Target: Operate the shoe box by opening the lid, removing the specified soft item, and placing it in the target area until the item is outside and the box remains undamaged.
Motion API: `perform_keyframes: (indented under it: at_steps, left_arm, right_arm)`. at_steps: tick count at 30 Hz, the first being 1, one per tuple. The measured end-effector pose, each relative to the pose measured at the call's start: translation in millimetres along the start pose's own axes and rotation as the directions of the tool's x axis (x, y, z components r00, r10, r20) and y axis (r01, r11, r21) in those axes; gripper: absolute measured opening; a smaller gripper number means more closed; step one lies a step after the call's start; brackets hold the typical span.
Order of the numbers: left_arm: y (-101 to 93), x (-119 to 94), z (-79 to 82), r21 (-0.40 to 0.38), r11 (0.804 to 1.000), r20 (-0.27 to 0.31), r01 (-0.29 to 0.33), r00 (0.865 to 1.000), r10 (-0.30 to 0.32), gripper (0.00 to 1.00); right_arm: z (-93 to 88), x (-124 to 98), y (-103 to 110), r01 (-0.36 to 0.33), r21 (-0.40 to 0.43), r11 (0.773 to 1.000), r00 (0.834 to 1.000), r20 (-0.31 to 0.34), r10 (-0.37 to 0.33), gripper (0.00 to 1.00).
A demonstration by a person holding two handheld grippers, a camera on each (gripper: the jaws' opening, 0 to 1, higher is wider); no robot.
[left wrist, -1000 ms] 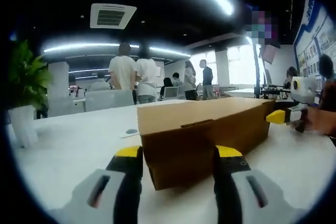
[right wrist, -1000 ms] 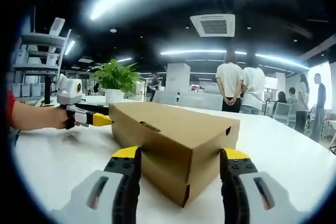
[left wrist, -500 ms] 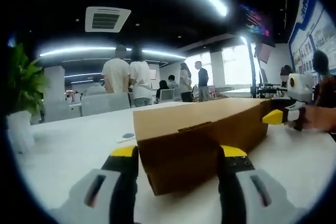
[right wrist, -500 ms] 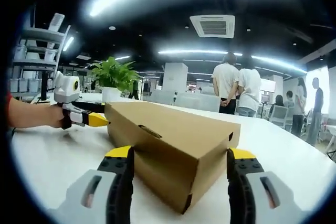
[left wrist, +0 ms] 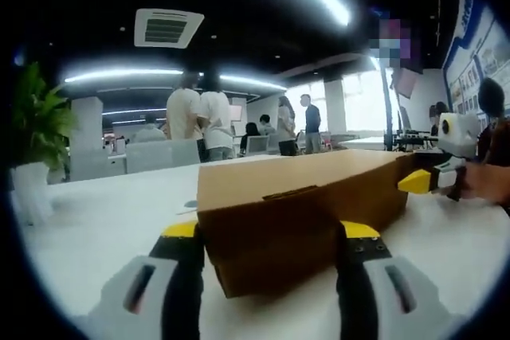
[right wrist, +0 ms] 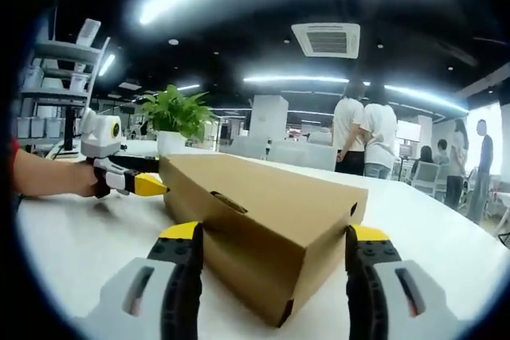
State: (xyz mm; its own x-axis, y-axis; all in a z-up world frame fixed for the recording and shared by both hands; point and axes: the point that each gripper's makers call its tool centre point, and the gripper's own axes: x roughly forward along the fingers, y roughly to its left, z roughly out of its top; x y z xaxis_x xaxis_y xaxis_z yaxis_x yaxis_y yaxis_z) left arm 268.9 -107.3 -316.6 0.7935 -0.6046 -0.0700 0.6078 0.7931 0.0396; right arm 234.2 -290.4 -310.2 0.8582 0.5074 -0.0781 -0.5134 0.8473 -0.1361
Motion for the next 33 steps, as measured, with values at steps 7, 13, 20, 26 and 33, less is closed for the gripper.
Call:
perform_keyframes:
  at_steps: [7, 13, 20, 26, 33]
  left_arm:
    - [-5.7, -11, 0.6, -0.005, 0.999, -0.016, -0.040, 0.999, 0.040, 0.67]
    - [-6.4, -16, -0.2, -0.013, 0.998, -0.009, -0.059, 0.998, 0.059, 0.66]
    - [-10.7, -22, -1.4, -0.014, 0.995, -0.006, -0.096, 0.995, 0.096, 0.66]
    - [-14.2, -33, -2.5, -0.014, 0.992, -0.002, -0.128, 0.992, 0.128, 0.66]
    - [-15.3, -42, -3.5, -0.014, 0.989, -0.003, -0.148, 0.989, 0.148, 0.66]
  right_arm:
    - [-0.9, -4, 4, -0.027, 0.004, 1.000, 1.000, 0.011, 0.027, 0.72]
    - [-2.1, -4, 3, -0.045, 0.013, 0.999, 0.999, 0.023, 0.045, 0.71]
    - [-2.2, -5, 4, -0.068, 0.012, 0.998, 0.997, 0.035, 0.067, 0.71]
    - [-1.7, -8, 11, -0.087, 0.011, 0.996, 0.996, 0.028, 0.087, 0.70]
    - [-1.2, -10, 17, -0.106, 0.013, 0.994, 0.994, 0.030, 0.106, 0.70]
